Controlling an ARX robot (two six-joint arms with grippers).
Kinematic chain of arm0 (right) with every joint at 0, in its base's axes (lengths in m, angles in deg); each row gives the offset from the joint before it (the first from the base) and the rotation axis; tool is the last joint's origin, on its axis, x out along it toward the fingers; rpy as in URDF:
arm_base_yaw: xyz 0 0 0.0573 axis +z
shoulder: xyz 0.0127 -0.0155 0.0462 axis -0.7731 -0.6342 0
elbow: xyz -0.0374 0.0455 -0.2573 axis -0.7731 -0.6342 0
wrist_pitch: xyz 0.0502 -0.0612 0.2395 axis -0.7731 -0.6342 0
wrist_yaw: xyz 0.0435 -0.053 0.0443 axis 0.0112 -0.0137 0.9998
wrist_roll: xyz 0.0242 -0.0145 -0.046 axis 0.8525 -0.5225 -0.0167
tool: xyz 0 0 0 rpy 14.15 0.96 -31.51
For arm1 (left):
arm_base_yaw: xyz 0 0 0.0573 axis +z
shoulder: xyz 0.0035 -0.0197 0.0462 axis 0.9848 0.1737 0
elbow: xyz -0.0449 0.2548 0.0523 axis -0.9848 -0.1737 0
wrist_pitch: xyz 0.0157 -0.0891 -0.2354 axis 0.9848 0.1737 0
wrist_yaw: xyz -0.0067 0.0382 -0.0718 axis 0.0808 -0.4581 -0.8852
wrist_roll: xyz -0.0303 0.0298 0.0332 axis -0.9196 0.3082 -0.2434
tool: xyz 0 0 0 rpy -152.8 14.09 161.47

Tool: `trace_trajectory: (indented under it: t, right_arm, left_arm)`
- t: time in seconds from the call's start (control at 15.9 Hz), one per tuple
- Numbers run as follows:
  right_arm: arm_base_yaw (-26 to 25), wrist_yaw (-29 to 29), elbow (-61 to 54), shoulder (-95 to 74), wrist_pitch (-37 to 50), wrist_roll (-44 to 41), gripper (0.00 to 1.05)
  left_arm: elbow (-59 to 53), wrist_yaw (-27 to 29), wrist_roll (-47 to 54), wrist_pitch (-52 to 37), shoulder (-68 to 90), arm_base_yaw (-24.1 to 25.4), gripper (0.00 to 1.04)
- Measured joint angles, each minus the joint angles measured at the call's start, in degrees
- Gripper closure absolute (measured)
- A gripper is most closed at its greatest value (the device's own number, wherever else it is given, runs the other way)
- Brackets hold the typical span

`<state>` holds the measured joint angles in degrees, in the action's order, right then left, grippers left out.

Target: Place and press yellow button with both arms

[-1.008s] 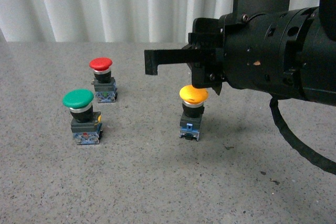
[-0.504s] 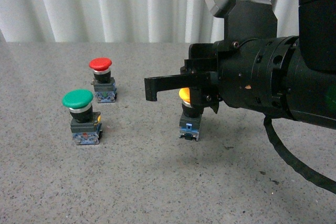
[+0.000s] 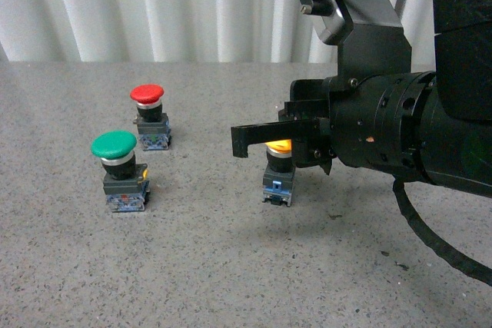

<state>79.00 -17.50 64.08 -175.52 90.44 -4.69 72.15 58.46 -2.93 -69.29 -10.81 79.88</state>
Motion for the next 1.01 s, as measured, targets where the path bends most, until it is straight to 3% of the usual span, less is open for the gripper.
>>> trace_trajectory:
  t: [0.82, 1.01]
  right_arm:
    - [-0.44, -0.33, 2.01, -1.38, -6.32, -1.31, 1.03]
    - [-1.05, 0.83, -0.13, -0.07, 0.33, -0.11, 1.03]
  left_arm:
    - [0.02, 0.0, 0.0, 0.0, 0.0, 0.0, 0.07]
    - [0.0, 0.0, 0.0, 0.0, 0.0, 0.0, 0.07]
